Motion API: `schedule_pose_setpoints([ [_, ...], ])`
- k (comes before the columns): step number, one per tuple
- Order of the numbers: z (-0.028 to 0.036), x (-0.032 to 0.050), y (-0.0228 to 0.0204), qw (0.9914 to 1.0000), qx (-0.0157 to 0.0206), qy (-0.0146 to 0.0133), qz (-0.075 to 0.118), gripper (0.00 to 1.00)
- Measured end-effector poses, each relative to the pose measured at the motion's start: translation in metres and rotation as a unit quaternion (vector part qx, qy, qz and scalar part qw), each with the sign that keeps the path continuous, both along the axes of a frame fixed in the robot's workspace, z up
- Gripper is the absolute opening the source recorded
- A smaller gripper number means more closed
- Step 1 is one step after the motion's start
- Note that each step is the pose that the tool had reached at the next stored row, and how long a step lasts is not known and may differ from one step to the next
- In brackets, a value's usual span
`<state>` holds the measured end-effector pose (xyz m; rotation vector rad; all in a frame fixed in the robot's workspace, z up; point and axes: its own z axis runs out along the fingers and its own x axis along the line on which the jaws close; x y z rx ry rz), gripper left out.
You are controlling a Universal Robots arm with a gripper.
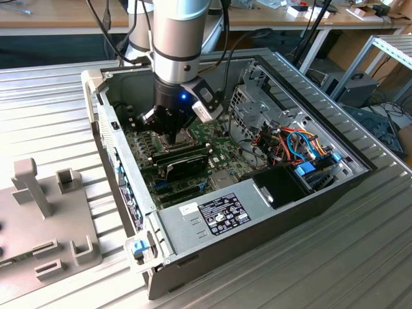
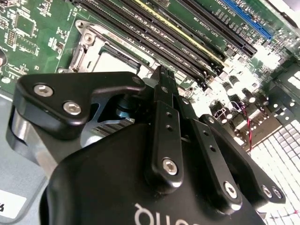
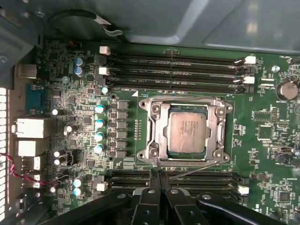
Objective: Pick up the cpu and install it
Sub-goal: 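Install the second cpu locking lever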
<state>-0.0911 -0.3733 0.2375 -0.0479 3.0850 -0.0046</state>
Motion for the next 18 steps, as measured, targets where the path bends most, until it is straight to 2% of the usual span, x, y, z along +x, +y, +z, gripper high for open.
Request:
schedule_pose_setpoints([
  [10,-0.0108,-0.0081,0.0000,1.00000,0.0000,0.0000,0.000,0.11],
  [18,-0.0120,-0.0081,0.0000,1.00000,0.0000,0.0000,0.000,0.11],
])
